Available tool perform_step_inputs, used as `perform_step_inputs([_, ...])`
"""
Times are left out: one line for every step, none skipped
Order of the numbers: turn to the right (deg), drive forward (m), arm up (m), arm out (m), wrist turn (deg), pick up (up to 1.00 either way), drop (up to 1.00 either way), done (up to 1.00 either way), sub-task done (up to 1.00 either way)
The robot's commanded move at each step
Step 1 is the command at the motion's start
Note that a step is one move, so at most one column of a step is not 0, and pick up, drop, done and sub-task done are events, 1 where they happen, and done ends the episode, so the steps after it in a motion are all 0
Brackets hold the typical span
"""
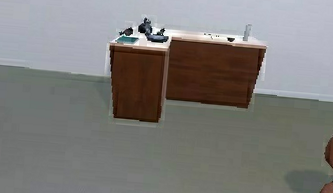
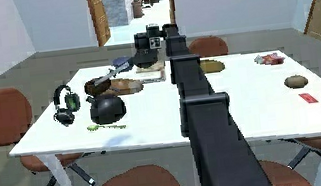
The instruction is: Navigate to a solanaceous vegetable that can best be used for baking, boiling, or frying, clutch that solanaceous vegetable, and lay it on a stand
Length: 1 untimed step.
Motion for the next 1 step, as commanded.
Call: perform_step_inputs([0.0, 0.00, 0.00, 0.00, -45.0, 0.00, 0.00, 0.00, 0.00])
